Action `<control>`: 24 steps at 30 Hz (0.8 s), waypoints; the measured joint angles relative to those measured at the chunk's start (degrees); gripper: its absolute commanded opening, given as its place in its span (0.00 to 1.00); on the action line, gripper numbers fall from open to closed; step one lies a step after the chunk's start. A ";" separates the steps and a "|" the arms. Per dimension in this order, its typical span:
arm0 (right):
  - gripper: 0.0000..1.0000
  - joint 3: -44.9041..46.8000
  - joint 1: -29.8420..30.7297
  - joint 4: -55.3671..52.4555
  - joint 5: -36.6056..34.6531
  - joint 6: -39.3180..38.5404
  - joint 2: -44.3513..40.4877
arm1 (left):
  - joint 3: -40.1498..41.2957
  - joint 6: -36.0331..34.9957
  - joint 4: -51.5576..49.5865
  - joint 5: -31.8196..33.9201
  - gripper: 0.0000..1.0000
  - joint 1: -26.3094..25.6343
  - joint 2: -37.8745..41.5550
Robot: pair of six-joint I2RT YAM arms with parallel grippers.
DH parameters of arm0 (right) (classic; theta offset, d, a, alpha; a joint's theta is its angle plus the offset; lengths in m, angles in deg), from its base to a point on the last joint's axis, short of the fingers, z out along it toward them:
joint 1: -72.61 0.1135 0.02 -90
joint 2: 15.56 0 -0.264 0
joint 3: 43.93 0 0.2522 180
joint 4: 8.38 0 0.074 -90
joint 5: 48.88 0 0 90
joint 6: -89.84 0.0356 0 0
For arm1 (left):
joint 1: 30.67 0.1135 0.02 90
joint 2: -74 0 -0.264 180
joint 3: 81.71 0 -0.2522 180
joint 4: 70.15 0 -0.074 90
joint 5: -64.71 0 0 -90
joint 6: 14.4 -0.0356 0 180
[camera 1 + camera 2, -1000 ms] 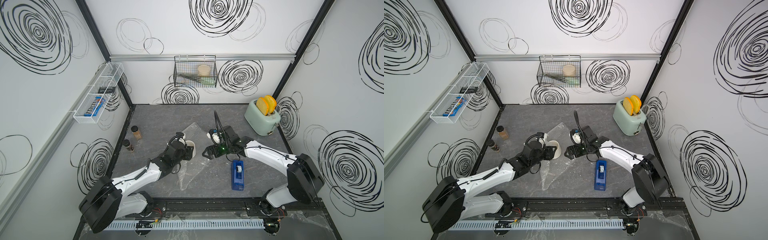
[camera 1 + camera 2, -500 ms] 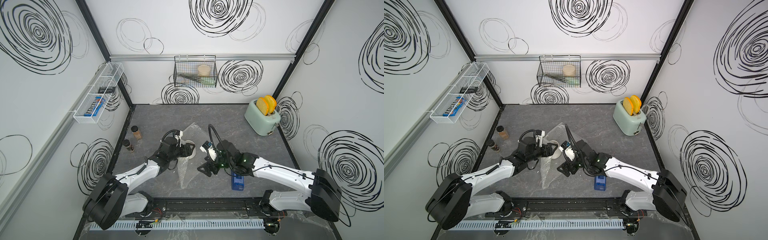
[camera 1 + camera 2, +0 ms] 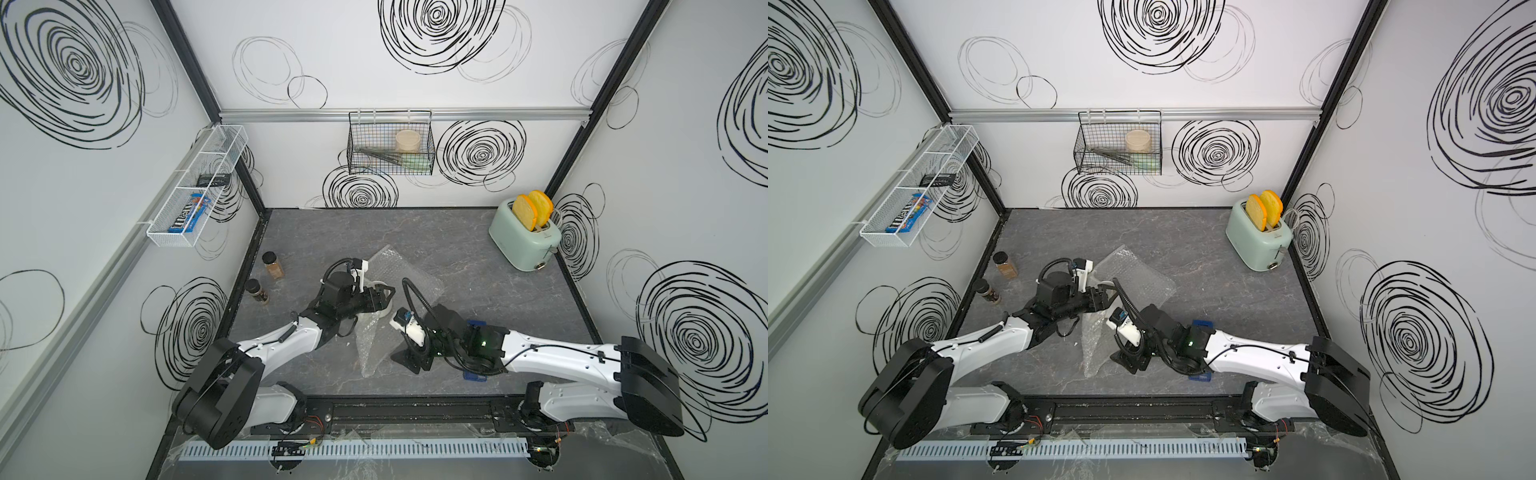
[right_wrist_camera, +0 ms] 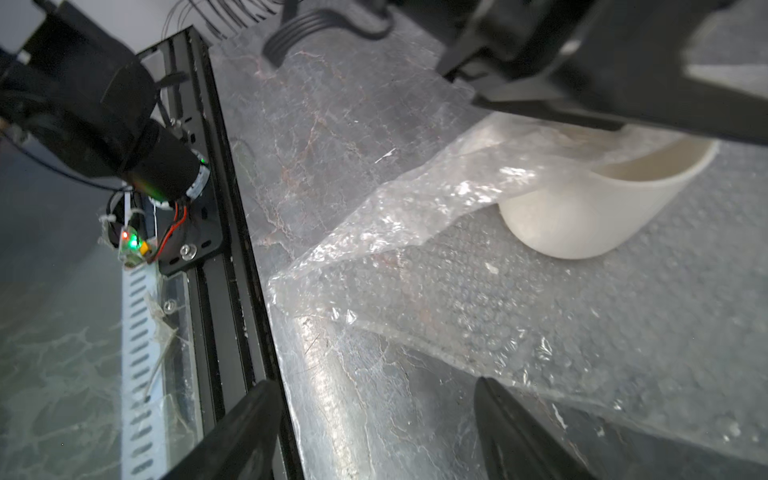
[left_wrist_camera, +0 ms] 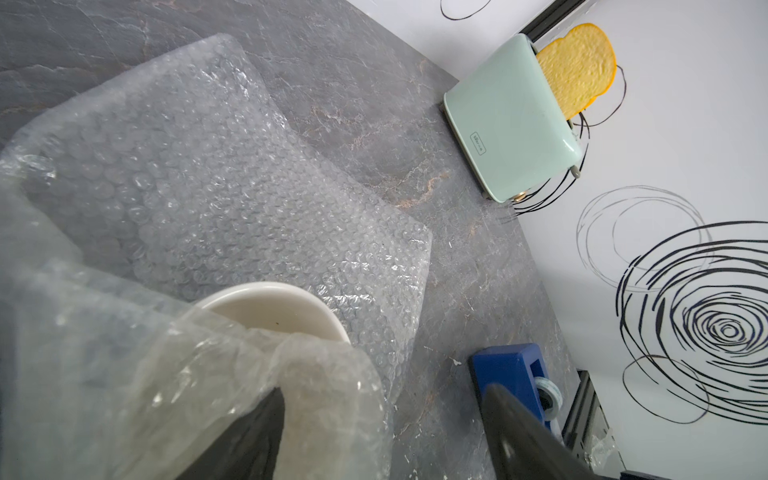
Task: Wrap mugs in bubble wrap
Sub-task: Wrap the mug in bubble wrap.
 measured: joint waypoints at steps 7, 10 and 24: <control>0.72 0.24 7.63 3.67 -7.82 -7.26 4.44 | -0.76 0.15 0.92 -0.72 0.81 0.55 -1.46; 0.69 -1.68 10.49 3.80 -12.22 -10.25 9.75 | -1.22 0.26 1.09 -0.92 0.81 0.72 -2.14; 0.57 -5.18 16.20 10.54 -26.53 -18.82 23.56 | -1.53 0.26 1.20 -0.98 0.81 1.07 -2.60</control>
